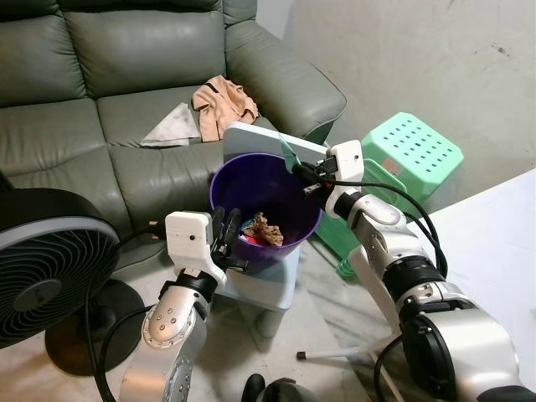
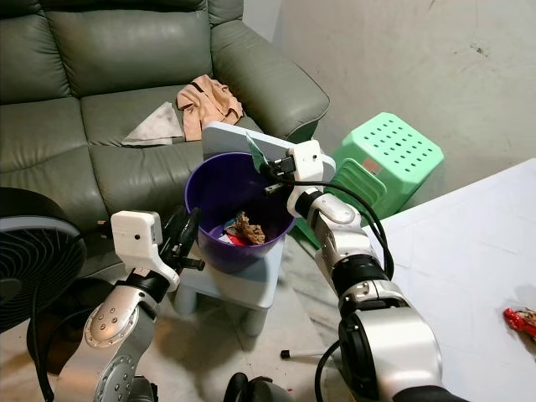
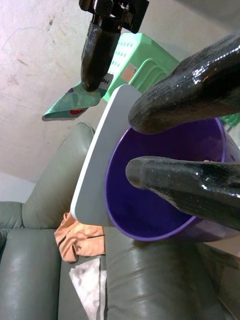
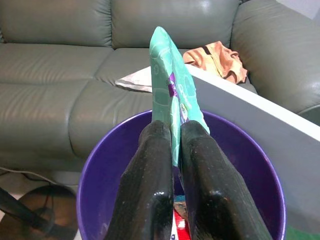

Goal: Picking trash to rubbish bin

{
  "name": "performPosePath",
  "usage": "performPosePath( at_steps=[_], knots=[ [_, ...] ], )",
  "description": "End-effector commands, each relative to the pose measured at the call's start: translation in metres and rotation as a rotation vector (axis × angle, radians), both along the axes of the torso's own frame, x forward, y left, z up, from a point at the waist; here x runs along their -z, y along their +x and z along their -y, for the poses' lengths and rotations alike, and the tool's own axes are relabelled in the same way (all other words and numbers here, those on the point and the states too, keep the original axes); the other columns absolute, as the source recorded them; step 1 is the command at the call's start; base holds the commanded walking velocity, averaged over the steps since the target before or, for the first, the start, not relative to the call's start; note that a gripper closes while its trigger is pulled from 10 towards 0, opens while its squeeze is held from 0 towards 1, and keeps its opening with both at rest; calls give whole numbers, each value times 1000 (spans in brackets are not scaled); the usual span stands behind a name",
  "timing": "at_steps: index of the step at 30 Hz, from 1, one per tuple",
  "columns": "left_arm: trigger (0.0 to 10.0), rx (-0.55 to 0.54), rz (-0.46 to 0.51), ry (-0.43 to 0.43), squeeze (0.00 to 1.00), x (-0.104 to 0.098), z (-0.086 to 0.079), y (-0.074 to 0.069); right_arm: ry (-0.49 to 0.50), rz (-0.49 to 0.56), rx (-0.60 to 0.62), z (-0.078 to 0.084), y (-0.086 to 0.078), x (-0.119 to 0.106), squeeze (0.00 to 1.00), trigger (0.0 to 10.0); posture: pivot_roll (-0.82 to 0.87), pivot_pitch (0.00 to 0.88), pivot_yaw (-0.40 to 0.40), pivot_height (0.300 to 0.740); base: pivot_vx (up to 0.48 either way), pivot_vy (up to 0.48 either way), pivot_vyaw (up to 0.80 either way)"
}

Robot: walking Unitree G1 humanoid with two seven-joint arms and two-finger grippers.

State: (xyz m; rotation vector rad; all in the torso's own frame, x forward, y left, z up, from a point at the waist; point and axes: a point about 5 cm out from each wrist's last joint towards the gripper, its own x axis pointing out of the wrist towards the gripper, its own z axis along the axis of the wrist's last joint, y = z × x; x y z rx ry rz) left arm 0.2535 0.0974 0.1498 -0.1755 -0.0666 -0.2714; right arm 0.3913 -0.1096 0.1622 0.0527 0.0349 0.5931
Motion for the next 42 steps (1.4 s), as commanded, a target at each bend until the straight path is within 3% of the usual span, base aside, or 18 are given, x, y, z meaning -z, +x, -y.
performPosePath(
  at_steps=[1,21,33,42],
  knots=[
    [10000,10,4,-12,0,-4,5,-1,19,8,20,7,2,-3,1000,10000,317,213,-226,715,0,0,0],
    [10000,3,16,-5,0,-6,5,6,51,40,0,7,3,-9,1000,10000,317,175,-220,715,0,0,0],
    [10000,-41,30,27,0,-7,-4,15,80,65,34,15,2,-9,1000,10000,302,153,-204,715,0,0,0],
    [10000,-112,46,64,0,-9,-20,39,142,149,93,33,-4,-12,1000,10000,258,83,-163,715,0,0,0]
  ],
)
